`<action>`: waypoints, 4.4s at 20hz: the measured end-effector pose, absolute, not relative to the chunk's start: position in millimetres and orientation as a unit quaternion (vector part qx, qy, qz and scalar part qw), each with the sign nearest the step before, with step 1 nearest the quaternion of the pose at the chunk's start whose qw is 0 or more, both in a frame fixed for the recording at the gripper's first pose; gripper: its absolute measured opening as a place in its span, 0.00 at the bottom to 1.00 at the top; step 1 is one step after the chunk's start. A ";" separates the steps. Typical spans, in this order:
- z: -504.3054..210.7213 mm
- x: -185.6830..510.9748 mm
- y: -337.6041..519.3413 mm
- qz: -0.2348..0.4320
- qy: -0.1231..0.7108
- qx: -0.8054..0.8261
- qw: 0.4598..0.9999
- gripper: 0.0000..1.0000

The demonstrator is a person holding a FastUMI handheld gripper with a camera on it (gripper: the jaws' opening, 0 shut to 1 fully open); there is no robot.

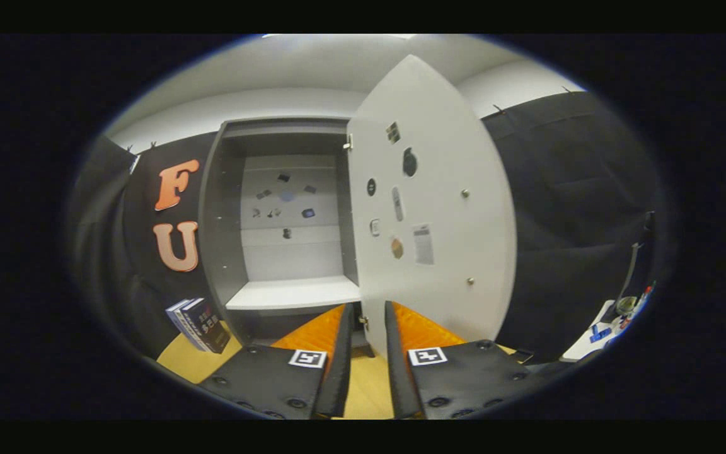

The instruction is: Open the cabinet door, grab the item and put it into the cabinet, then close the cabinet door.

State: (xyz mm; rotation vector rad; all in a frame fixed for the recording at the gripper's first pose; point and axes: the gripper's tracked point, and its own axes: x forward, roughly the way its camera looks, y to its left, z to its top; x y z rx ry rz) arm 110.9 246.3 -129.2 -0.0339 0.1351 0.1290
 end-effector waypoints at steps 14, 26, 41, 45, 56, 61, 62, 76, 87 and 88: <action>-351.9 125.9 316.6 0.141 0.219 -0.042 0.965 0.85; -476.8 123.0 304.5 0.152 0.318 -0.073 0.933 0.94; -461.1 120.2 309.5 0.158 0.371 -0.064 0.913 0.61; -403.4 129.5 323.2 0.161 0.354 -0.064 0.919 0.61; -247.3 198.5 394.9 0.194 0.288 -0.085 0.934 0.60; -198.3 252.8 416.5 0.187 0.266 -0.079 0.942 0.60; -188.6 266.2 418.4 0.183 0.264 -0.081 0.943 0.60; -218.8 384.1 446.9 0.160 0.316 -0.078 0.932 0.61; -175.3 350.5 434.4 0.153 0.247 -0.073 0.954 1.00; -167.4 337.8 433.8 0.155 0.234 -0.069 0.957 1.00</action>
